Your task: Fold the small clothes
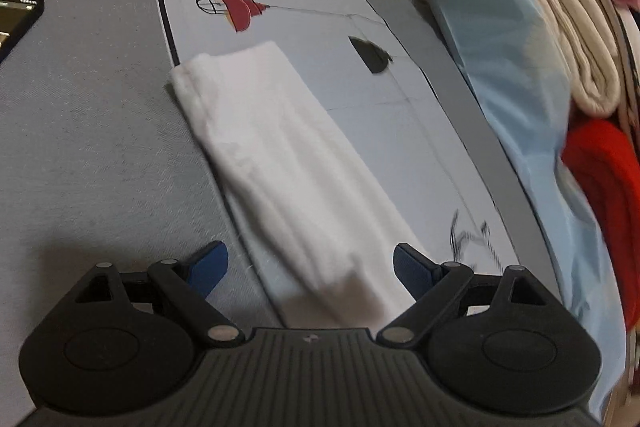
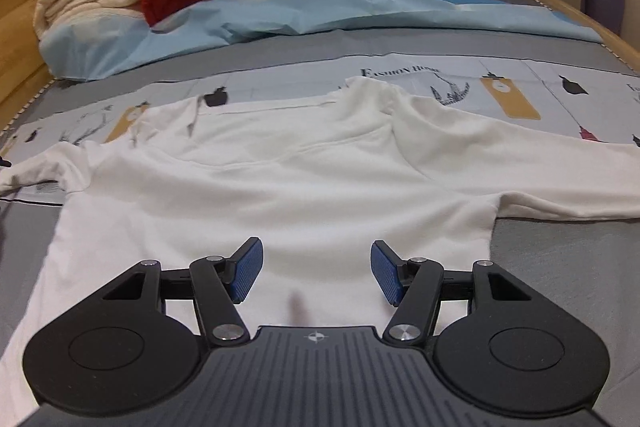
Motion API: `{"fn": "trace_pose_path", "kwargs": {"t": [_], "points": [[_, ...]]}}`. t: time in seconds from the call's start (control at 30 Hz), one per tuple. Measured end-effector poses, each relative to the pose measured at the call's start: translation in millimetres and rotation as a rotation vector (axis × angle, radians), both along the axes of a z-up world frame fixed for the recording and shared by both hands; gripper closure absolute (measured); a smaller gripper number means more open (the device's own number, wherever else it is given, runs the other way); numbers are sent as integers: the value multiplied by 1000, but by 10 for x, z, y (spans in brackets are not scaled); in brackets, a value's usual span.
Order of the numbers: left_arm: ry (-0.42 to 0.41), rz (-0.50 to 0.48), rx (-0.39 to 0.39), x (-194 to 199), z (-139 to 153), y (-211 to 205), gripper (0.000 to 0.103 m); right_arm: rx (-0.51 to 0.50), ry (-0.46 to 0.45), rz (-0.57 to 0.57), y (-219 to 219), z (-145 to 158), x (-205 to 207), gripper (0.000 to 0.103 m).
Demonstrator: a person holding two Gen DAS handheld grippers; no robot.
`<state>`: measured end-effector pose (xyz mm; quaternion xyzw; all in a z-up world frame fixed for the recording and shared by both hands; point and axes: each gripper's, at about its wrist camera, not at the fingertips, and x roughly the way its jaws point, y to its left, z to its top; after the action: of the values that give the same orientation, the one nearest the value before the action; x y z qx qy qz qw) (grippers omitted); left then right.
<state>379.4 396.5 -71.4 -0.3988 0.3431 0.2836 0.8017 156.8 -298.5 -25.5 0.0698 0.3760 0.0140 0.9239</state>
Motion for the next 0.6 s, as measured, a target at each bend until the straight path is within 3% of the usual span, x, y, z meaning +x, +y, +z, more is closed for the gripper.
{"fn": "trace_pose_path", "kwargs": {"t": [0.03, 0.07, 0.2, 0.27, 0.37, 0.47, 0.6], "points": [[-20, 7, 31, 24, 31, -14, 67, -12, 3, -1, 2, -29, 12, 41], [-25, -14, 46, 54, 62, -12, 99, -27, 10, 3, 13, -61, 26, 42], [-64, -3, 155, -110, 415, 111, 99, -75, 26, 27, 82, -122, 38, 44], [-85, 22, 126, -274, 497, 303, 99, -70, 6, 29, 73, -86, 26, 44], [-49, -32, 91, -327, 438, 429, 98, -55, -9, 40, 80, -49, 16, 44], [-87, -41, 71, -373, 440, 352, 98, -58, 2, 49, 114, -65, 20, 44], [-48, -113, 159, -229, 659, 5, 98, -58, 5, 35, 105, -51, 7, 44]]}}
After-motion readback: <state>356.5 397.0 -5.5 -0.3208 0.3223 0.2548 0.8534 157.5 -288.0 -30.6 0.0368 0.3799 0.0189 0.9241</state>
